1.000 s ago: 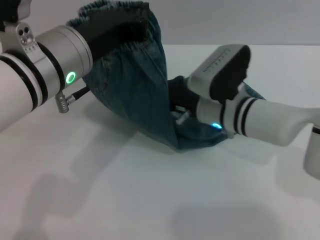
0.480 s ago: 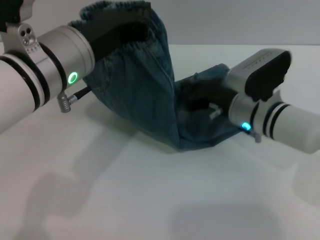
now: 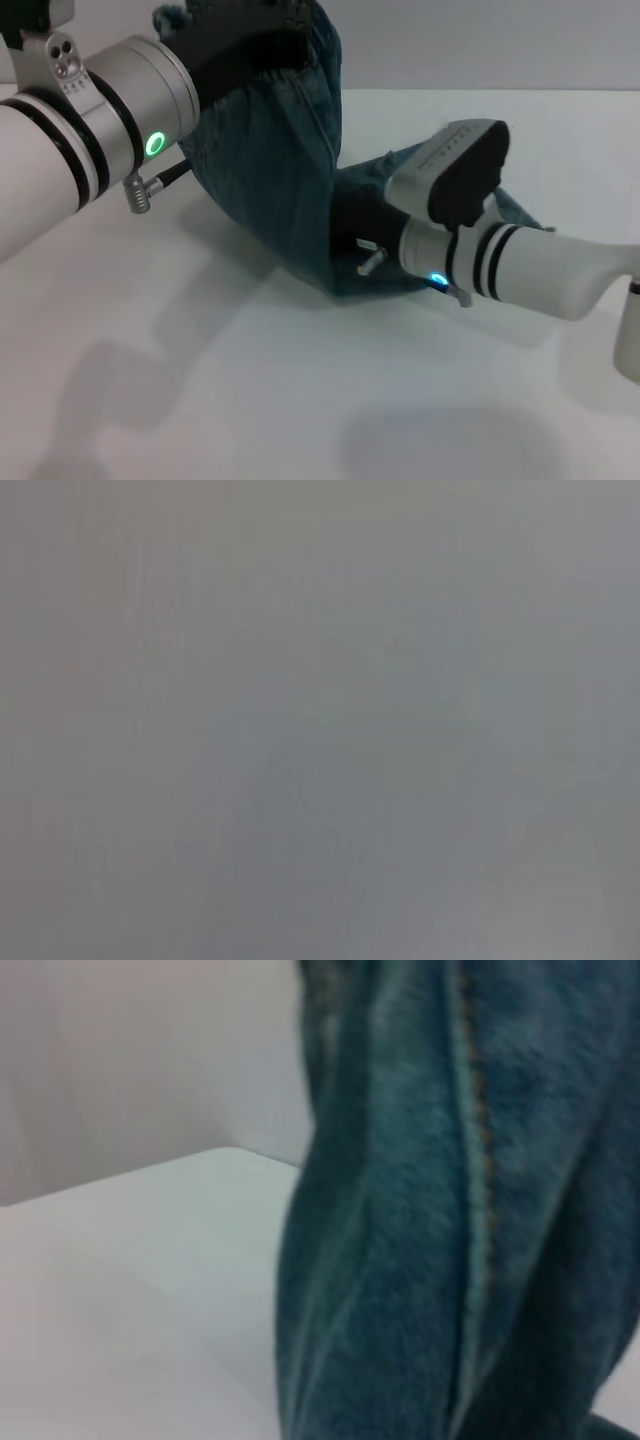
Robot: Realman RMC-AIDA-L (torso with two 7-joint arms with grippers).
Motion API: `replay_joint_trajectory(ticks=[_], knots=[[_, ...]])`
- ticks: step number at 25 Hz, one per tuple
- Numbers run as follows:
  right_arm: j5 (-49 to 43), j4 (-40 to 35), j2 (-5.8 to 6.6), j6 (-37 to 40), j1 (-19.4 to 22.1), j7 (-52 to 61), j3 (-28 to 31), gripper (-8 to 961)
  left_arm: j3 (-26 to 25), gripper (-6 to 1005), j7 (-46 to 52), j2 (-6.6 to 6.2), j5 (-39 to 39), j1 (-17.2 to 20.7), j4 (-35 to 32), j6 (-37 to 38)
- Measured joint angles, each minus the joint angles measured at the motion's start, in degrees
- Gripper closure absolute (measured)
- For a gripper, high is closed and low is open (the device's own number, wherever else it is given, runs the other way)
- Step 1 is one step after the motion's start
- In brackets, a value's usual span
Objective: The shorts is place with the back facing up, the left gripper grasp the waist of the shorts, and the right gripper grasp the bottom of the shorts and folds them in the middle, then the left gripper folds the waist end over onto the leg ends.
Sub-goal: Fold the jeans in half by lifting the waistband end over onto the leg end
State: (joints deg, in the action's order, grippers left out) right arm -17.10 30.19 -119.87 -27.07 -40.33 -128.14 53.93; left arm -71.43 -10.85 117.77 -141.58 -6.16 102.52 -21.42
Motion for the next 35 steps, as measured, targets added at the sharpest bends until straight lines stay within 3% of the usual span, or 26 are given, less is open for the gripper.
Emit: replay_joint_trajectory(ticks=[8,18,24,35], knots=[[0.06,-0.15,-0.02,2.54,-1.88,0.49,-0.71,954,0.41,926,-0.66,0.0,0.0,-0.02,-0.02,0.05],[0.01,0.05,0.77,2.77,3.73,-2.92,9.15,954,0.2,915,-0.75,0.0,-0.01,0.58,-0.39,0.07],[0.03,0.71,0.06,2.59,5.12,-0.57,6.28,955,0.41,908,-1.27,0.0,-0.01,-0.01,-0.18,0.11],[0.06,2.32,0.0,2.61,0.56,4.87,0.53,955,0.88,896,-1.28,0.01,-0.01,-0.97,0.47,0.16]])
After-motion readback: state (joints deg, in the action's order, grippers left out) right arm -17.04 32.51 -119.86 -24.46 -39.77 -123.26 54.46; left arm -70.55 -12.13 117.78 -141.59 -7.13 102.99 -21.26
